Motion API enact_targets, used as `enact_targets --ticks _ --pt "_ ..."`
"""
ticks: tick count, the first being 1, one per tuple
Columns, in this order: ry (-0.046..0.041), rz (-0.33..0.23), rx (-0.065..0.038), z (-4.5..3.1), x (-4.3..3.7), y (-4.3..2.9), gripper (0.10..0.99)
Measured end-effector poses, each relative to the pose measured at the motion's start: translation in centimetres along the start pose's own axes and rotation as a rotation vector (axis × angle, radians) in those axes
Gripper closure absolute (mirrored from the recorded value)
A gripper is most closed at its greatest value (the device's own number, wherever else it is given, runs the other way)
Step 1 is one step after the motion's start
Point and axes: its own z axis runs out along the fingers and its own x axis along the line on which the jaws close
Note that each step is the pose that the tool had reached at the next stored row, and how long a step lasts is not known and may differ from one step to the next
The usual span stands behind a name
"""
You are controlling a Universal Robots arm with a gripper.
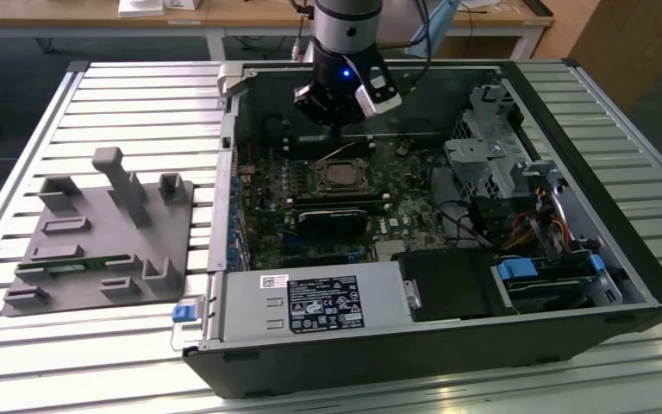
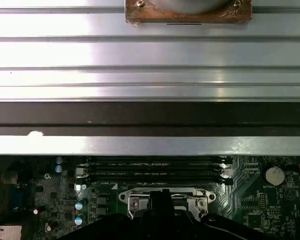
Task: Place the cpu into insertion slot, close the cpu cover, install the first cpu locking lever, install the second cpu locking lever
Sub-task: 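Install the first cpu locking lever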
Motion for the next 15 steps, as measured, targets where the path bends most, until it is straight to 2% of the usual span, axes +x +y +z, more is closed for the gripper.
enact_targets --ticks 8,15 --pt "0.0013 -0.011 0.000 1.09 -0.55 0.02 0.980" --pt "0.0013 -0.011 0.000 1.70 -0.90 0.22 0.980"
